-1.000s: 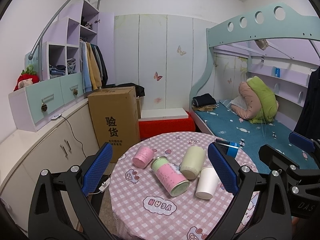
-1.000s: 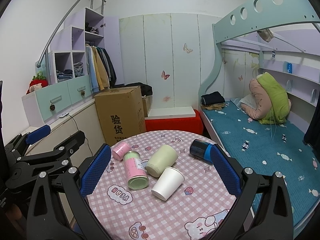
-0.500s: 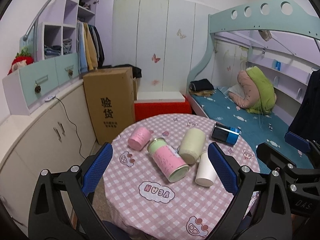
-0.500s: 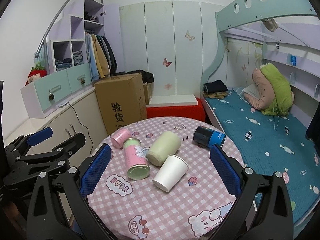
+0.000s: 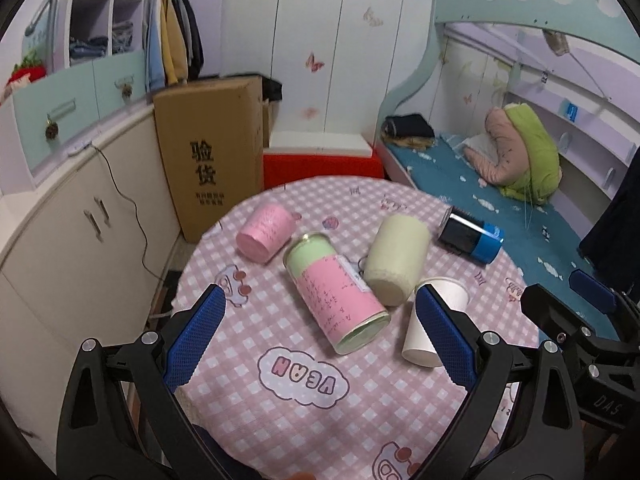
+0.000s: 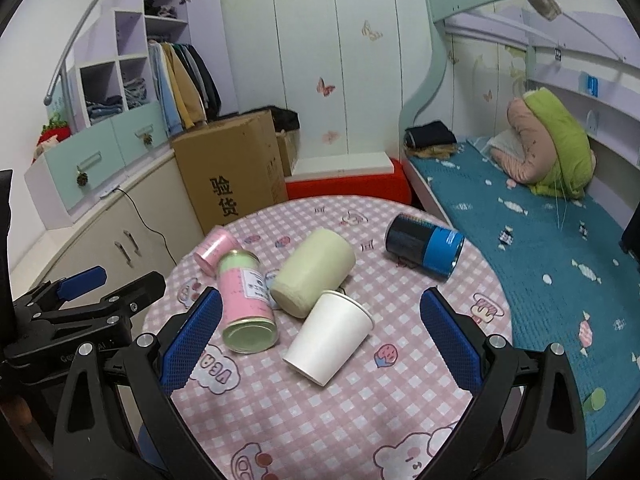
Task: Flip cup upright
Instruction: 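Move the left tool toward the pink cup lying on its side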
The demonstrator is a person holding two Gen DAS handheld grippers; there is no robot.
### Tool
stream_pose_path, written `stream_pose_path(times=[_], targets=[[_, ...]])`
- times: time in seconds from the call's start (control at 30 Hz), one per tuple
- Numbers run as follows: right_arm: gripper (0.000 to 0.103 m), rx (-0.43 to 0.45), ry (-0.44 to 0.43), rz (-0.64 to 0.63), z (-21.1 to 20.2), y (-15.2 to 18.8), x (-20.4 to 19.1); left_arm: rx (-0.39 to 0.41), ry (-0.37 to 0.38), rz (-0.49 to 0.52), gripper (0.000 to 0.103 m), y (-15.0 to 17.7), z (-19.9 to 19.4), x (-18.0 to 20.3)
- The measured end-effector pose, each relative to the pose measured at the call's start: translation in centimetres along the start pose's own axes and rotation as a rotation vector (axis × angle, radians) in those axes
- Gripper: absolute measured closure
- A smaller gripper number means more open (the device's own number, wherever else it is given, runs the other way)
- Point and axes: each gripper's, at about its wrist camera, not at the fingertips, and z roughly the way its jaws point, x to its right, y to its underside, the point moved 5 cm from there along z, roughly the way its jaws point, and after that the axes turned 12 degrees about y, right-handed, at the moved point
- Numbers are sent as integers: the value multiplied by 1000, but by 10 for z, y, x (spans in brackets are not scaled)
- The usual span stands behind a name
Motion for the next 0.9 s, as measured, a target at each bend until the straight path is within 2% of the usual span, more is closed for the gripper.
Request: stream_pose_path(times=[0.1,0.57,0.73,0.9], targets=[[7,-31,1,-3,16,4,0,-36,5,-22,7,1,17,-4],[7,-92,33,19,67,3,16,-70,-11,-17,7,-16,59,-10],[7,-101,19,12,83,-2,8,-60,-54,-46,7,-27,68,-34],[7,-106,-6,-17,105,-14,-14,-94,-85,-57,7,-37,89,-72]])
